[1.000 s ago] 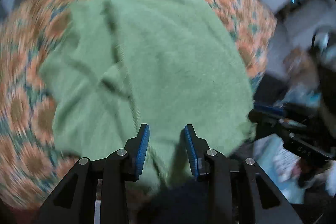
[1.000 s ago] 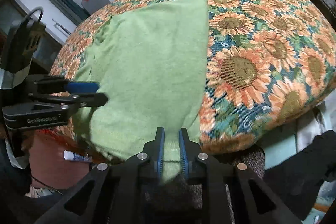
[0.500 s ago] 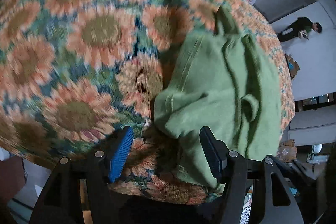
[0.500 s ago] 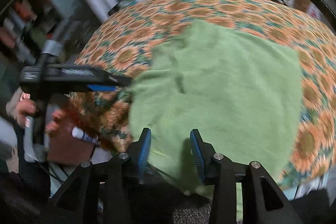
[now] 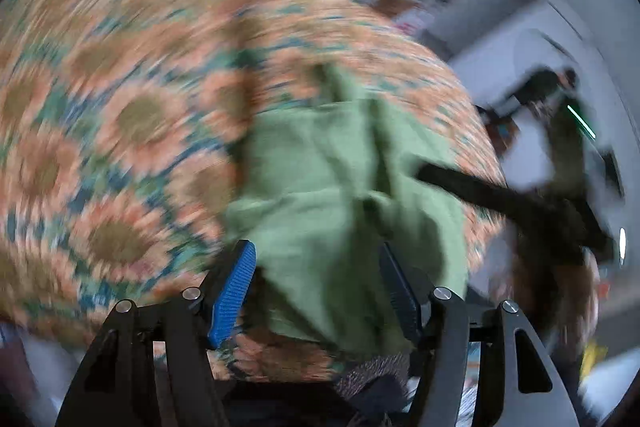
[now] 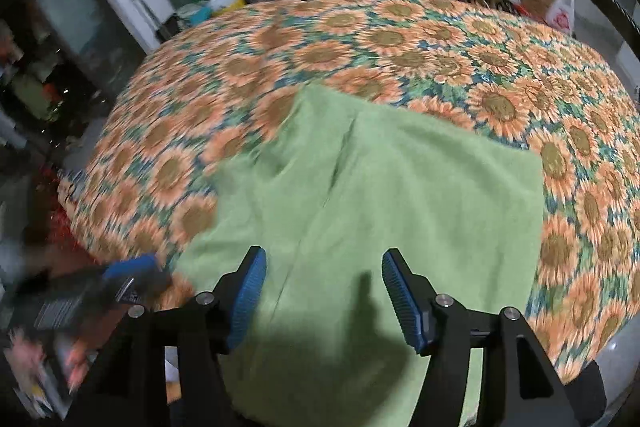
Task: Fold clothes
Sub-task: 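Grasp the green shirt edge with the left gripper and lift it over the body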
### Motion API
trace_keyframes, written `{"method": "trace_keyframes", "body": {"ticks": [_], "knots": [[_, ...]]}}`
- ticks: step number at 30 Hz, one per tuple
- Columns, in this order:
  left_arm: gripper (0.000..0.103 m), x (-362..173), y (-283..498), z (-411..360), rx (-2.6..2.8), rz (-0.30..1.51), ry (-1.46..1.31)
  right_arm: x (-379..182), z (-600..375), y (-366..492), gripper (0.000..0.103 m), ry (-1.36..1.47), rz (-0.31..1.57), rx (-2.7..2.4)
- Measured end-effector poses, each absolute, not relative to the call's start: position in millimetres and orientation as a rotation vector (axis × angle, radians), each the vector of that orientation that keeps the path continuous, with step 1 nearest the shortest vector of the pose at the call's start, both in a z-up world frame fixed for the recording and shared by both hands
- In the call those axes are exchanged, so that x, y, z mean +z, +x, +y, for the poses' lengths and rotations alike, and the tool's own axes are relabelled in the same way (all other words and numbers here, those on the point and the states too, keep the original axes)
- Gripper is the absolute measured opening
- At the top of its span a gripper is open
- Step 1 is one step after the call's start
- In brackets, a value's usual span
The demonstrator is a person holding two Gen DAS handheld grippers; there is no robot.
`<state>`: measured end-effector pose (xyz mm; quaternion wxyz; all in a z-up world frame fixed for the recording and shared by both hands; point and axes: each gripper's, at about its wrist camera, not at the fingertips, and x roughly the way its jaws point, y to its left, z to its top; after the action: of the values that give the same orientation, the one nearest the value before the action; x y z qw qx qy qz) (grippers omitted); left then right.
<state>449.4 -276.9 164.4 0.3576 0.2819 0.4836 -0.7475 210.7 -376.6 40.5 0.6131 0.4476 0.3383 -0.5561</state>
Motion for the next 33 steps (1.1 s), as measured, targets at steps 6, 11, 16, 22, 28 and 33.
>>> {"method": "trace_keyframes", "body": {"ticks": [6, 11, 16, 22, 28, 33], "knots": [[0.065, 176.6, 417.3, -277.9, -2.027, 1.081, 0.782, 7.7, -430.3, 214.5, 0.064, 1.106, 0.889, -1.284], [0.065, 170.1, 375.8, -291.3, -2.113, 0.922, 0.818, 7.4, -422.4, 191.9, 0.007, 1.064, 0.851, -1.352], [0.065, 158.8, 330.4, -304.8, -2.262, 0.871, 0.850, 26.5, -392.8, 144.0, 0.007, 1.141, 0.629, -1.312], [0.065, 152.3, 298.4, -312.3, -2.348, 0.944, 0.934, 36.1, -378.9, 127.1, 0.007, 1.163, 0.556, -1.295], [0.065, 141.5, 318.5, -317.7, -2.382, 1.142, 0.888, 40.7, -384.8, 138.3, 0.007, 1.136, 0.550, -1.261], [0.067, 120.6, 336.6, -343.9, -2.396, 1.409, 0.807, 40.6, -388.1, 143.1, 0.007, 1.129, 0.556, -1.242]]}}
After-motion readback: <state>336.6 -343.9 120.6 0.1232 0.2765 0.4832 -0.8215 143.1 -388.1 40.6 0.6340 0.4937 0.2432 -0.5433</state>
